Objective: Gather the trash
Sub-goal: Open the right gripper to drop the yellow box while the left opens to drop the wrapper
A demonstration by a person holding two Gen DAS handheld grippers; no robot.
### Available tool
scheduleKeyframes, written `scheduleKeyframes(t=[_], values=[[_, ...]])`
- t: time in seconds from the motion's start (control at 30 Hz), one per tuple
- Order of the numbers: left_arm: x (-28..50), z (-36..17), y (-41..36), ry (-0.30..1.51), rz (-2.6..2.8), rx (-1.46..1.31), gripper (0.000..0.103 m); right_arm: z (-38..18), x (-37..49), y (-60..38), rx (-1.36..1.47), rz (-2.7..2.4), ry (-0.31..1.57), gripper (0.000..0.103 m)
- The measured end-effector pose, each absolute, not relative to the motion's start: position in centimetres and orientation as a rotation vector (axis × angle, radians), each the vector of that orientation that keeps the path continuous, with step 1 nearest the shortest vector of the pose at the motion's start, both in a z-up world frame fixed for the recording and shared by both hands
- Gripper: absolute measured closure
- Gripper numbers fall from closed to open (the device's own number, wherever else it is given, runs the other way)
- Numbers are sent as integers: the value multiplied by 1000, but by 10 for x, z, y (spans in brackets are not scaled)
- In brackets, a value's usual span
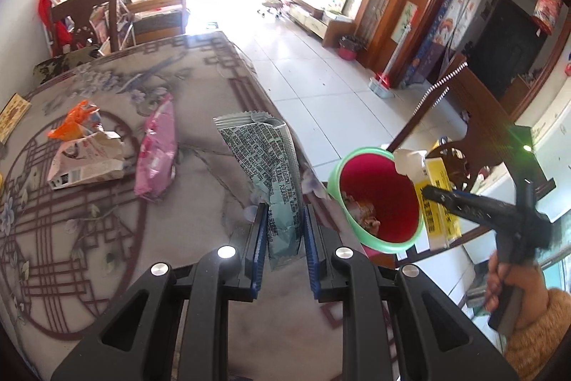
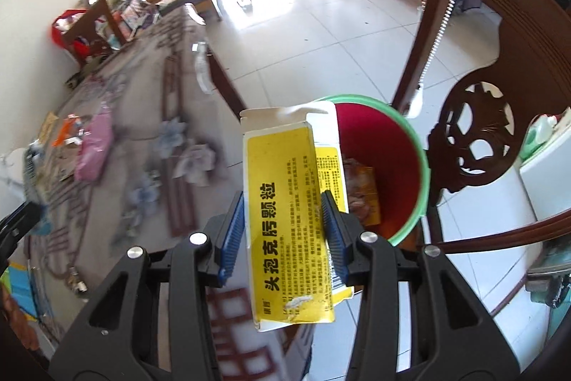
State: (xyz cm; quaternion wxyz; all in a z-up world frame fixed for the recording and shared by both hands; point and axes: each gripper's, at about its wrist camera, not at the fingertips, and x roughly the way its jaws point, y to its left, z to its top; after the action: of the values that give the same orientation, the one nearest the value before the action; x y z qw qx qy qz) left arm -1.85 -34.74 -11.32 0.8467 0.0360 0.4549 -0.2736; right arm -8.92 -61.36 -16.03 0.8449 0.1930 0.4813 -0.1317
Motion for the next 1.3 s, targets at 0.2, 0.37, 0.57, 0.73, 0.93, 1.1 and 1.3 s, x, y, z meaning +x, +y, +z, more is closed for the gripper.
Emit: scheduleKeyframes(t=[0.2, 0.37, 0.57, 0.73, 0.93, 1.1, 1.3], values=[[-19, -117, -379, 980, -638, 111, 86, -179, -71, -640, 347, -314, 1024, 49], [-16, -122, -424, 985, -715, 166, 86, -167, -76, -654, 328, -355, 964, 27], [-14, -135, -496, 974, -833, 250, 86, -145, -122, -673, 451, -402, 864, 18], [-10, -145, -559, 968, -913, 295, 86, -141, -162, -687, 489, -480, 857, 18], [-6, -159, -604, 984, -948, 318, 77, -142, -196, -702, 534, -551, 846, 18], [-5, -154, -596, 966, -938, 299, 36, -141, -206, -702, 550, -564, 838, 18], [-6, -127, -539, 923, -901, 221, 38, -138, -195, -687, 541, -523, 834, 18]])
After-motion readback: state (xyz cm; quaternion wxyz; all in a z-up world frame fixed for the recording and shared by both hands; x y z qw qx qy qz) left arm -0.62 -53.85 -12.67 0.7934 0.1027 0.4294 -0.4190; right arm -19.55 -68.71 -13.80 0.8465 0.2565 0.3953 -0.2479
